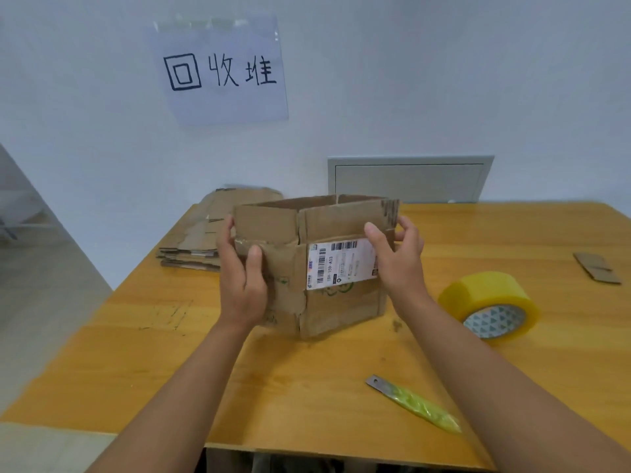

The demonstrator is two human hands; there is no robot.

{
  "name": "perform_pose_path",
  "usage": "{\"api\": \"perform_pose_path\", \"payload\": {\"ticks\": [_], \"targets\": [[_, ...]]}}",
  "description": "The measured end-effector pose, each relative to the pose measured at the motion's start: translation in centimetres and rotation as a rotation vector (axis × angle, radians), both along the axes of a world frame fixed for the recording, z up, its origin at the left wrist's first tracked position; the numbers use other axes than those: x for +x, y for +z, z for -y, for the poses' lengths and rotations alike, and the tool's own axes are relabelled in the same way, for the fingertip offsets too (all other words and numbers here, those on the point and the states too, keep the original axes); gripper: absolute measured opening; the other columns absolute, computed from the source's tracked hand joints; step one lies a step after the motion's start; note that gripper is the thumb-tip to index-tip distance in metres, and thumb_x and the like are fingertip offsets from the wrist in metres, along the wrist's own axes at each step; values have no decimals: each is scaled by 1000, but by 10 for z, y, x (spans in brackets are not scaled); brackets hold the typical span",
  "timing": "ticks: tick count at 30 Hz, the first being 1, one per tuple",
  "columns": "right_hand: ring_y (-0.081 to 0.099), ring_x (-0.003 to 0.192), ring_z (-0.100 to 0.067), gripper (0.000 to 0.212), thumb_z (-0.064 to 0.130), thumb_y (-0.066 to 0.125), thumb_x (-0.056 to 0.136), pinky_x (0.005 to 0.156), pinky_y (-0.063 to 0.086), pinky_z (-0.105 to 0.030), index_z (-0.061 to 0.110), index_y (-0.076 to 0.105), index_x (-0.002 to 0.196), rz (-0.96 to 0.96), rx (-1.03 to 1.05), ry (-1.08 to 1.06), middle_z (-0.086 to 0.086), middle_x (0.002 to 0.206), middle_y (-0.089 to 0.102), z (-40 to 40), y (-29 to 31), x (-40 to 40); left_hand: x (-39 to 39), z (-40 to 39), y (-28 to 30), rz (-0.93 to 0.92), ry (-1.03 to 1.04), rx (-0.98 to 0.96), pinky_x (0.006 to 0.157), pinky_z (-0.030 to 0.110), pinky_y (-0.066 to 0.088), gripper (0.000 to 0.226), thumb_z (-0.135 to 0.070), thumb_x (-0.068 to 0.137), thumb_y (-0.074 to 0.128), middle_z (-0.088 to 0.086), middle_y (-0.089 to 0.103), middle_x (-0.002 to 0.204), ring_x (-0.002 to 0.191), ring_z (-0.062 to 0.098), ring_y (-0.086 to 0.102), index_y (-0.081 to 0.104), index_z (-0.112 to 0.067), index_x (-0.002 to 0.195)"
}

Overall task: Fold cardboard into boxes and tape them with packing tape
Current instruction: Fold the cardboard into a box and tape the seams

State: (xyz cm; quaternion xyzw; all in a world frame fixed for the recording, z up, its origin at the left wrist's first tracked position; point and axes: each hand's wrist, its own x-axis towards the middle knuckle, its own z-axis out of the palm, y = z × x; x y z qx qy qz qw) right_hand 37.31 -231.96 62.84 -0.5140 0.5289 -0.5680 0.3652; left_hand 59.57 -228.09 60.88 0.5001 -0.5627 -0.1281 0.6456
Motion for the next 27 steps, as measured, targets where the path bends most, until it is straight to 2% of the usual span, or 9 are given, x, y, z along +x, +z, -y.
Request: {"api": "perform_pose_path", "payload": {"ticks": [3,7,9,11,14,17,21,24,27], "targets": [[49,120,-19,54,55,62,89,102,48,-44,24,42,128,67,5,37,-2,130,39,-6,-8,2,-1,-2,-11,129,45,23,115,39,31,60,-45,99,37,0,34,146,139,12,33,21,-30,154],[58,101,-8,35,34,61,96,75,51,-19,19,39,118,116,-86,107,-3,117,53,-18,-12,-3,-10,-7,-3,85,52,143,104,15,30,56,-45,99,34,0,35,130,119,-5,39,17,-44,153],[59,87,4,31,22,61,96,68,50,-15,16,38,117,86,-150,124,5,106,55,-24,-12,-5,-12,-13,2,42,-20,149,111,27,36,47,-48,101,30,-2,42,139,127,-5,41,23,-51,147],[58,92,8,33,19,64,95,74,51,-18,24,39,115,18,-202,155,13,107,55,-28,-15,-6,-14,-21,3,-23,-118,159,115,45,36,46,-65,97,24,-8,42,148,136,3,41,27,-57,143],[54,111,2,48,32,69,90,88,49,-20,43,36,124,-99,-247,203,11,120,54,-32,-20,-8,-13,-29,0,19,-216,168,119,51,28,64,-81,89,23,-17,29,159,146,3,26,25,-54,147],[50,120,-5,63,39,70,88,91,45,-11,42,35,141,-185,-271,240,2,132,47,-31,-18,-14,-9,-29,-3,72,-270,187,119,58,23,70,-85,86,26,-11,23,163,151,15,19,24,-55,149],[51,117,-7,40,56,64,84,91,46,-17,59,44,118,-233,-261,253,7,125,46,-29,-13,-17,-17,-30,8,125,-248,219,123,45,16,59,-90,79,27,-11,7,166,151,3,6,24,-74,136],[51,112,-4,32,62,53,83,86,43,-13,52,50,113,-233,-241,240,15,118,48,-28,-15,-19,-25,-33,13,67,-200,247,120,34,23,30,-81,86,28,-8,14,165,143,-10,18,28,-88,115],[52,114,-8,27,60,46,90,90,44,-19,48,52,114,-204,-254,222,15,114,52,-29,-16,-20,-25,-31,12,-26,-152,250,120,36,28,30,-66,94,35,-10,30,159,140,-8,28,39,-74,123]]}}
